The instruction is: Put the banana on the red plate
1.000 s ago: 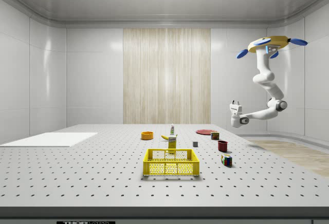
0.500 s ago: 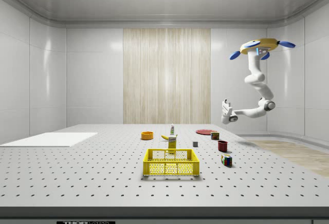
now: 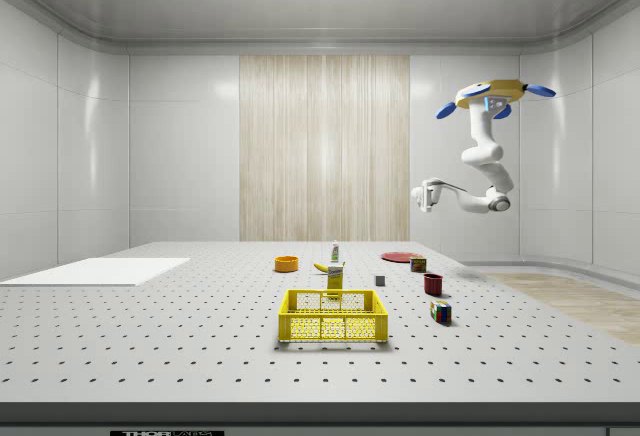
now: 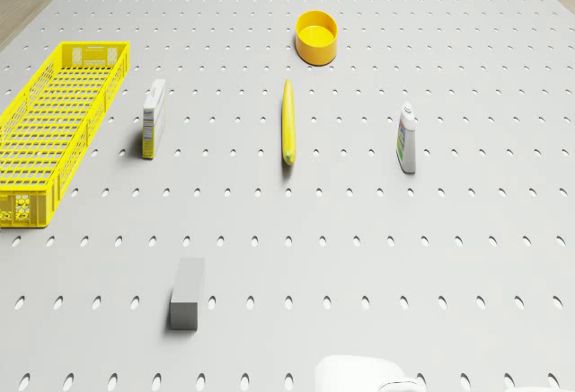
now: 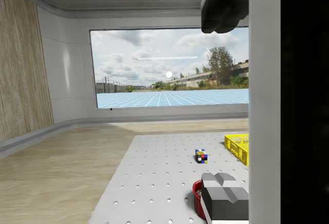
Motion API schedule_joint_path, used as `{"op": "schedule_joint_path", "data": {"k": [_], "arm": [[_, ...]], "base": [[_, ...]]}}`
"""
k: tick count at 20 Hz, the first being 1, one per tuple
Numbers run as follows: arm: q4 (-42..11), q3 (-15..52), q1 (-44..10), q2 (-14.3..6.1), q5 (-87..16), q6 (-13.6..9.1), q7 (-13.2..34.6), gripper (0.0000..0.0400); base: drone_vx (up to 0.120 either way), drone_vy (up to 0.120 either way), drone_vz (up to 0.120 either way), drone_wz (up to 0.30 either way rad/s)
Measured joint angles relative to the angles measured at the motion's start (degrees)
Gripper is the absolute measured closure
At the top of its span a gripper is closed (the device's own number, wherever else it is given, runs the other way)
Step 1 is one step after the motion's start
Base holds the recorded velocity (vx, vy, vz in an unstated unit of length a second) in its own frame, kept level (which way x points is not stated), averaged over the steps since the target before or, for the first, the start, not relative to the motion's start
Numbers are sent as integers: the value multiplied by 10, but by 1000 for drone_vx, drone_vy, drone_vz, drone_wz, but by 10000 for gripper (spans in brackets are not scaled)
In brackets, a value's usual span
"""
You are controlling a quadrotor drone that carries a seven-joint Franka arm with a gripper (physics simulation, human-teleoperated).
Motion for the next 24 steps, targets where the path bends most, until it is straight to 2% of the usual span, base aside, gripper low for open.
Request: {"op": "schedule_joint_path", "data": {"k": [3, 5, 9, 12, 17, 24], "arm": [[-93, 85, -88, -24, -169, -29, 77, 0], [-132, 128, -151, -39, -252, -56, 125, 0], [-172, 185, -255, -67, -348, -105, 197, 0], [-183, 211, -308, -85, -381, -128, 231, 0], [-189, 236, -358, -108, -400, -143, 264, 0], [-190, 253, -389, -134, -400, -139, 287, 0]], "base": [[120, -40, -40, 0], [120, 0, -120, 0], [120, 0, -120, 0], [120, 0, -120, 0], [120, 0, -120, 0], [120, 0, -86, 0]]}}
